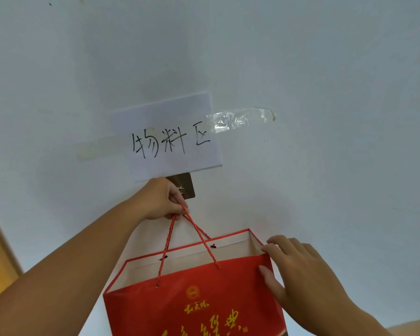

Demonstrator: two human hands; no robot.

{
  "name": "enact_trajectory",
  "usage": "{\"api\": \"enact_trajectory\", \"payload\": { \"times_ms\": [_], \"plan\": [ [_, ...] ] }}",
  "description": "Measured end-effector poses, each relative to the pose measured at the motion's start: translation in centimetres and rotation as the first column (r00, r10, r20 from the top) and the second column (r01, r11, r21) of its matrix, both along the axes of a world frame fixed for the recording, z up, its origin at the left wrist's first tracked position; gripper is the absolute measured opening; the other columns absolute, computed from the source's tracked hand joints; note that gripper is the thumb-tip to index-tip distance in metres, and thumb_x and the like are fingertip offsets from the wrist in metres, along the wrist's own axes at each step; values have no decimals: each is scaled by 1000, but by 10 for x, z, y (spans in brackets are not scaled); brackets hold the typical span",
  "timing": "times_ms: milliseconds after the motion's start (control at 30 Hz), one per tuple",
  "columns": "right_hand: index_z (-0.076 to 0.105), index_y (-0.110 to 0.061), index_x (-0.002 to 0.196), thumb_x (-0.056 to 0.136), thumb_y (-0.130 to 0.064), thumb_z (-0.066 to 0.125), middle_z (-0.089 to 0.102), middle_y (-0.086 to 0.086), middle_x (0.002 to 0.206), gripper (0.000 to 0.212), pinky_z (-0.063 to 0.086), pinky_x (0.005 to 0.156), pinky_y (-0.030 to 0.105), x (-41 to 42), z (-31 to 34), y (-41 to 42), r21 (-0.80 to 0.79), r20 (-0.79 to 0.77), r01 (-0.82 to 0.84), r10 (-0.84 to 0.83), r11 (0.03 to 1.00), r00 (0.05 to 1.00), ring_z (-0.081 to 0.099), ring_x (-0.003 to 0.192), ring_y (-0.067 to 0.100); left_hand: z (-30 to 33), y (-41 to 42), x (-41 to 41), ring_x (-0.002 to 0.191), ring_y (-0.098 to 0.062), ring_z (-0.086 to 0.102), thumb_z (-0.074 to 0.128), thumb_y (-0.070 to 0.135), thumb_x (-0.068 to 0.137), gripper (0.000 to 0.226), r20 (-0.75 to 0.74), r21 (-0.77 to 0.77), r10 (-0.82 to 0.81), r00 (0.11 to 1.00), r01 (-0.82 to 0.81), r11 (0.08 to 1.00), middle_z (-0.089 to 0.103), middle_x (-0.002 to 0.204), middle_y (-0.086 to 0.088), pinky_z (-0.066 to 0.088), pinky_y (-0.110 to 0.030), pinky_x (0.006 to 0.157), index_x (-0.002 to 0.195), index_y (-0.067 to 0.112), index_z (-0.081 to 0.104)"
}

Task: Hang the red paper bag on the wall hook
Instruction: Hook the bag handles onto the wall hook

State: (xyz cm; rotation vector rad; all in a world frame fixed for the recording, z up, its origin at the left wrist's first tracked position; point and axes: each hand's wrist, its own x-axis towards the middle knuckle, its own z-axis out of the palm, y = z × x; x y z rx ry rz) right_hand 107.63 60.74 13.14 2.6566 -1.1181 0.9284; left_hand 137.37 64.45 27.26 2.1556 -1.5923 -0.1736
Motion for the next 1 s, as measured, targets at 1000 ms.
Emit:
{"api": "enact_trajectory", "payload": {
  "times_ms": [1000],
  "plan": [
    [65, -26, 100, 77, -44, 60, 66, -8, 100, 29, 53, 73, 32, 14, -5, 2, -6, 37, -71, 71, 997, 997, 63, 82, 15, -28, 16, 12, 79, -10, 79, 81, 7, 84, 13, 112, -299, -145, 983, 172, 939, 79, 87, 0, 66, -36, 83, 85, 15, 71]
  ]
}}
